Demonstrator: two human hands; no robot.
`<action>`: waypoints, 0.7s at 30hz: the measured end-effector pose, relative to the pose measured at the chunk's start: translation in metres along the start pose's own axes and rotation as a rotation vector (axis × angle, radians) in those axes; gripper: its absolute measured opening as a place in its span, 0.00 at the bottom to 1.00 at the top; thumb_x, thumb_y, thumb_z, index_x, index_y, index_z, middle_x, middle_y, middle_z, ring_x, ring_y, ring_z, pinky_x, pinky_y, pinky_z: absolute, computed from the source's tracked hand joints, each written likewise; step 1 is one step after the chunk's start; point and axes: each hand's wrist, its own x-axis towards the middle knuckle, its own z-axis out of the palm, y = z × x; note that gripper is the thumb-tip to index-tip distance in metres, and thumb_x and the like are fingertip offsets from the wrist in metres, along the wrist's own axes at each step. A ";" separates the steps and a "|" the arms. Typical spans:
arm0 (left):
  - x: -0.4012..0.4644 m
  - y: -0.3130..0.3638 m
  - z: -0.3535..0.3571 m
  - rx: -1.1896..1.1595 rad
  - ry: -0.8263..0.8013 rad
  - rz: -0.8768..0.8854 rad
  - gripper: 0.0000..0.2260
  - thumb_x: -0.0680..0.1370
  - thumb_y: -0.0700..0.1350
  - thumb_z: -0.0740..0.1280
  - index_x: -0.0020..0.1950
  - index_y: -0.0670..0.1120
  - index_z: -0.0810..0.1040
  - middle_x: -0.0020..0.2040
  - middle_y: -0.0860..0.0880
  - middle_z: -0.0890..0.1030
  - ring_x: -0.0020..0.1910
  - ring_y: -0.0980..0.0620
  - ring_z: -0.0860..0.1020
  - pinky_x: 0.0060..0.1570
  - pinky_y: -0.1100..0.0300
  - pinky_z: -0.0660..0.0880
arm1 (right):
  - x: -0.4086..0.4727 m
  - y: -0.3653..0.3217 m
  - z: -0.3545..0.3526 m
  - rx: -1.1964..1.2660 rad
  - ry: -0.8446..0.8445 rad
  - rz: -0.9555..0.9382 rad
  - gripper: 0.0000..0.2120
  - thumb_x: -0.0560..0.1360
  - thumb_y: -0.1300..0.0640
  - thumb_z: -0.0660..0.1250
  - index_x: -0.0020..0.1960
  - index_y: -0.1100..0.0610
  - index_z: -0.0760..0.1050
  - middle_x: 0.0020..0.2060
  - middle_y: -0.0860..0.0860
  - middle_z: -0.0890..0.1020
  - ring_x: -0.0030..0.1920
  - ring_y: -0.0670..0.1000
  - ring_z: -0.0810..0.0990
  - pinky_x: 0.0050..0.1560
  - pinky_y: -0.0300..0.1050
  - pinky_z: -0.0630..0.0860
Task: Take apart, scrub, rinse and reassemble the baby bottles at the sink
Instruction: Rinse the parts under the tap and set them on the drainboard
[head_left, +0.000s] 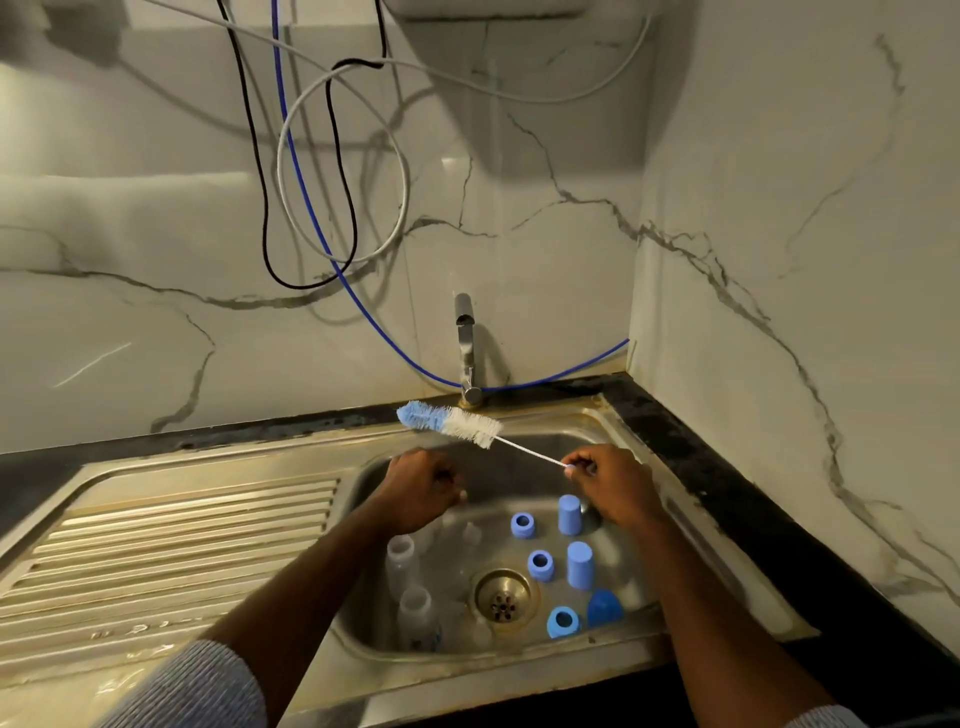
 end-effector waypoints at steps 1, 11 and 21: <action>0.002 -0.004 -0.001 0.011 0.004 -0.008 0.04 0.75 0.49 0.73 0.48 0.50 0.83 0.44 0.55 0.82 0.45 0.57 0.79 0.51 0.56 0.75 | 0.005 -0.001 0.000 -0.028 0.034 -0.015 0.04 0.77 0.52 0.71 0.51 0.47 0.83 0.44 0.44 0.84 0.47 0.47 0.82 0.57 0.50 0.76; 0.040 -0.058 0.006 -0.060 -0.052 -0.148 0.03 0.76 0.50 0.74 0.47 0.55 0.81 0.45 0.56 0.83 0.46 0.59 0.80 0.51 0.56 0.80 | 0.100 -0.027 0.014 -0.044 -0.062 -0.164 0.06 0.77 0.51 0.71 0.52 0.47 0.84 0.47 0.45 0.85 0.46 0.44 0.79 0.61 0.46 0.75; 0.073 -0.105 0.006 -0.003 -0.012 -0.173 0.03 0.77 0.49 0.73 0.49 0.53 0.82 0.48 0.54 0.83 0.48 0.58 0.79 0.53 0.58 0.78 | 0.169 -0.053 0.085 -0.148 -0.088 -0.060 0.05 0.77 0.47 0.70 0.51 0.44 0.83 0.51 0.45 0.85 0.57 0.51 0.79 0.64 0.56 0.60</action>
